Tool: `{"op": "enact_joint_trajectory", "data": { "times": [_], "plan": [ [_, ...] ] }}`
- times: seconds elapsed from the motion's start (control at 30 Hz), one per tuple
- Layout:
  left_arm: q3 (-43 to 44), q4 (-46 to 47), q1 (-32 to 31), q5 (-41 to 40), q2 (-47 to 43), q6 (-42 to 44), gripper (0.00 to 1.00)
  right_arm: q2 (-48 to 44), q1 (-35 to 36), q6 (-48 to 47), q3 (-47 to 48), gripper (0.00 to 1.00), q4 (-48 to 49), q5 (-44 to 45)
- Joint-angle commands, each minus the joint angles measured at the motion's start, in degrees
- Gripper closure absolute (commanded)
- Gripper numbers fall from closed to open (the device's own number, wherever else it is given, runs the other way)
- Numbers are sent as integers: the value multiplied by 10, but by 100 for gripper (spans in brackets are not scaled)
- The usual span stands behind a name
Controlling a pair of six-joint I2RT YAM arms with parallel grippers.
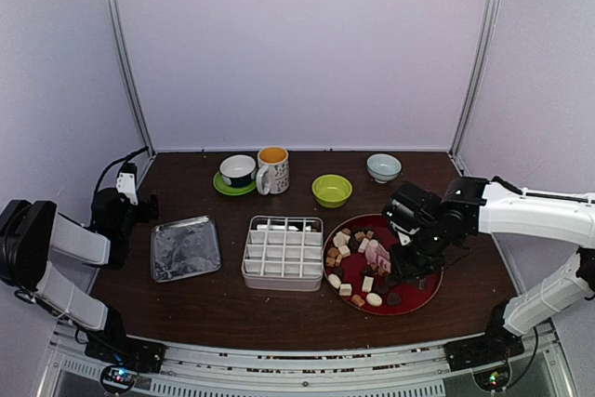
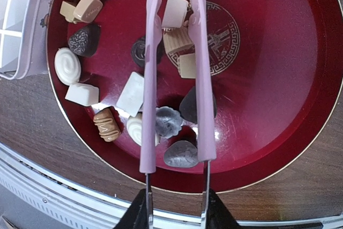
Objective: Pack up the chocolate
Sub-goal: Pick up the fake chocolate from the plate, then place the fake chocolate in the empty pocket of the box.
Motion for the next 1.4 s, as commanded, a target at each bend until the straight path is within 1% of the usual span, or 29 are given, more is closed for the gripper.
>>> {"op": "enact_joint_trajectory", "data": {
  "times": [0.0, 0.13, 0.27, 0.43, 0.67, 0.93, 1.13, 1.37],
  "plan": [
    [5, 32, 5, 5, -1, 6, 2, 10, 2, -10, 25, 71, 10, 13],
    [5, 33, 5, 6, -2, 5, 2, 9, 2, -11, 36, 77, 9, 12],
    [5, 32, 5, 6, -2, 6, 2, -3, 1, -12, 46, 81, 6, 23],
    [5, 32, 4, 5, -1, 5, 2, -18, 1, -17, 64, 81, 23, 26],
    [5, 32, 4, 5, -1, 5, 2, -13, 1, -47, 102, 81, 88, 9],
    [5, 33, 4, 6, -2, 5, 2, 75, 2, -76, 191, 81, 137, -28],
    [5, 33, 4, 6, -1, 5, 2, 139, 18, -83, 251, 80, 151, -30],
    [5, 33, 4, 5, -2, 5, 2, 204, 36, -88, 289, 79, 168, -40]
  ]
}}
